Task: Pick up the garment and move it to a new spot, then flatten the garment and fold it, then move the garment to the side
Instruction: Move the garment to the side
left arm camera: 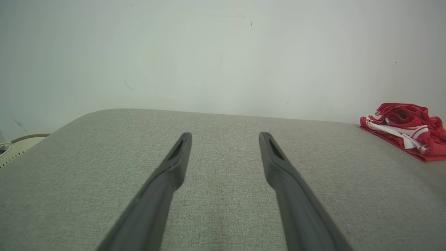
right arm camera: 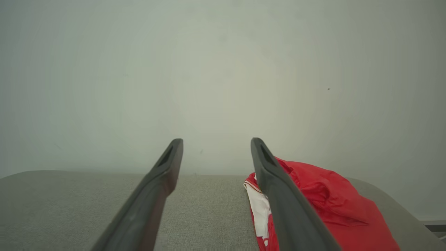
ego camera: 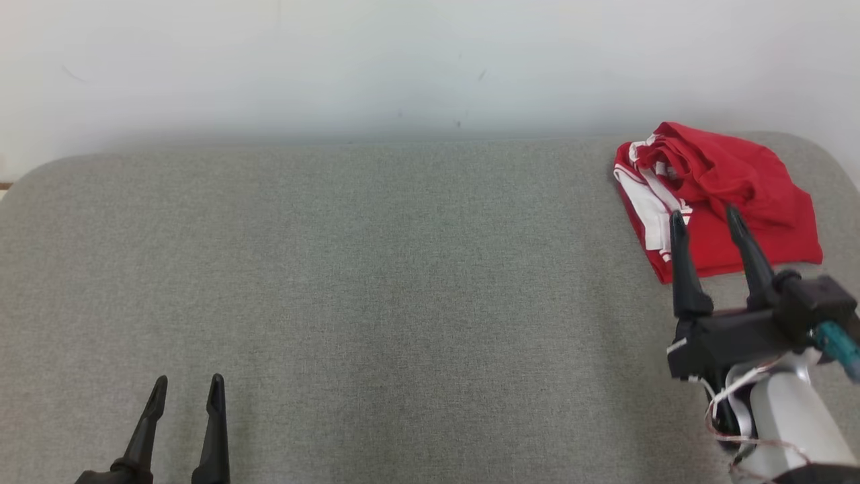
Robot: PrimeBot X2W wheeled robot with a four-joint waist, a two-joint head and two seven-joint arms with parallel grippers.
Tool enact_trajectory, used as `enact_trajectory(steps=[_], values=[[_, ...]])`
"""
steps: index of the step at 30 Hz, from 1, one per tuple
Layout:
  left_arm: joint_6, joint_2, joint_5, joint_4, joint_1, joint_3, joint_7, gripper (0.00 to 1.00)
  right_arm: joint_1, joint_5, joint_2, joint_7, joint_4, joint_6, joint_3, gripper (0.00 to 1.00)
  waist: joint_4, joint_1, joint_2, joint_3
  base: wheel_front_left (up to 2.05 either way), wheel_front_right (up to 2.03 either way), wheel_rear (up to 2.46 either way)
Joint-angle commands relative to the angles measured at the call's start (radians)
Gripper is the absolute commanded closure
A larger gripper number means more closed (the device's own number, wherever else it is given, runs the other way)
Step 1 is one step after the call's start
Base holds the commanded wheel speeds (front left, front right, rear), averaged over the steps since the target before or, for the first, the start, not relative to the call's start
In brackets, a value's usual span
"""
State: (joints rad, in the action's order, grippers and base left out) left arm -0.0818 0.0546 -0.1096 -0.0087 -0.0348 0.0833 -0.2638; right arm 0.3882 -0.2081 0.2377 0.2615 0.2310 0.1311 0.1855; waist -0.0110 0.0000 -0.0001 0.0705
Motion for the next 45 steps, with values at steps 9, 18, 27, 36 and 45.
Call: enact_trajectory(steps=[9,18,27,36,45], values=[[0.009,-0.002,-0.005,0.012,0.020,-0.012,-0.002,0.00,-0.180,0.120,-0.108,0.003,-0.117,-0.001,-0.103,0.00,0.018,0.0000,0.0001,-0.030,0.00,0.00,0.00],[0.013,-0.003,-0.004,0.018,0.043,-0.026,-0.002,0.00,-0.344,0.184,-0.174,0.003,-0.163,-0.001,-0.106,0.00,0.042,0.0000,0.0001,-0.073,0.00,0.00,0.00],[0.017,-0.003,0.008,0.024,0.053,-0.032,-0.002,0.00,-0.388,0.187,-0.188,0.003,-0.145,-0.001,-0.078,0.00,0.046,0.0000,0.0001,-0.086,0.00,0.00,0.00],[0.017,-0.003,0.012,0.027,0.052,-0.036,-0.002,0.00,-0.377,0.192,-0.188,0.003,-0.152,-0.001,-0.061,0.00,0.047,0.0000,0.0001,-0.083,0.00,0.00,0.00],[0.018,-0.004,0.016,0.020,0.059,-0.028,-0.002,0.00,-0.375,0.183,-0.188,0.003,-0.148,-0.001,-0.061,0.00,0.041,0.0000,0.0001,-0.083,0.00,0.00,0.00]])
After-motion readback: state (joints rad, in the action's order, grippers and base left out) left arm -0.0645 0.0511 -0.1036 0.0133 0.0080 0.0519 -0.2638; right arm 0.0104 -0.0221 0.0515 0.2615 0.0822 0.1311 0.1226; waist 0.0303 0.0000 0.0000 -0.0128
